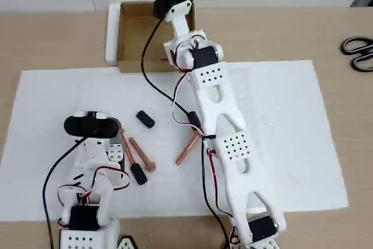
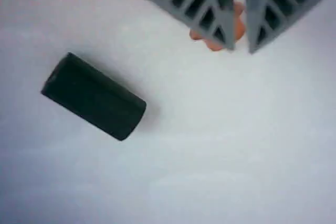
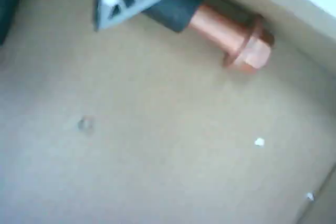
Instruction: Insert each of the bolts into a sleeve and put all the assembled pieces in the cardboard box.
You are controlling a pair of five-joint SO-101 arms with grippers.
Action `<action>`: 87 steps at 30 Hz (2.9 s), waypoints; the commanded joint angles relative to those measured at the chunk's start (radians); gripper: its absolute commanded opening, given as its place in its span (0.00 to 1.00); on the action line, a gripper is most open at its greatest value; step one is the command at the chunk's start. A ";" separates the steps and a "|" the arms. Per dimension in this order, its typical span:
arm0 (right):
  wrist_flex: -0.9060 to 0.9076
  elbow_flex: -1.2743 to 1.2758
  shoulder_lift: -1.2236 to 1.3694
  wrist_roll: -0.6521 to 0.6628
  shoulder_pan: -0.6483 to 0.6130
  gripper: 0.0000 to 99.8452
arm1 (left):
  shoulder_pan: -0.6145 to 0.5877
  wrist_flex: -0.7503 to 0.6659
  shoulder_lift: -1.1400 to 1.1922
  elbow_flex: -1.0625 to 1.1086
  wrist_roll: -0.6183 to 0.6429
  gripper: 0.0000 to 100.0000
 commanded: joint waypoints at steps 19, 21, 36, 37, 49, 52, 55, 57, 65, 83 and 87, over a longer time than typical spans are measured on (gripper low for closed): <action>0.483 0.173 -0.463 -0.006 -0.027 0.17 | -0.008 0.002 -0.005 -0.007 -0.002 0.01; 0.484 0.293 -0.513 -0.006 -0.031 0.17 | -0.008 0.002 -0.005 -0.007 -0.002 0.01; 0.481 0.758 -0.682 -0.003 -0.035 0.17 | -0.009 0.002 -0.005 -0.007 -0.002 0.01; 0.481 0.770 -0.677 -0.005 -0.035 0.17 | -0.009 0.002 -0.005 -0.007 -0.002 0.01; 0.481 0.984 -0.676 -0.008 -0.104 0.17 | -0.089 -0.015 -0.005 -0.004 0.003 0.01; 0.481 1.008 -0.676 -0.008 -0.099 0.17 | -0.089 -0.015 -0.005 -0.004 0.005 0.01; 0.481 1.057 -0.676 -0.008 -0.099 0.17 | -0.089 -0.015 -0.005 -0.004 0.005 0.01; 0.478 1.089 -0.676 -0.006 -0.099 0.17 | -0.089 -0.015 -0.005 -0.004 0.005 0.01; 0.446 1.105 -0.674 -0.006 -0.099 0.17 | -0.089 -0.015 -0.005 -0.004 0.005 0.01; 0.389 1.105 -0.673 -0.009 -0.102 0.17 | -0.089 -0.015 -0.005 -0.004 0.005 0.01; 0.369 1.105 -0.673 -0.009 -0.102 0.17 | -0.089 -0.015 -0.003 -0.004 0.005 0.01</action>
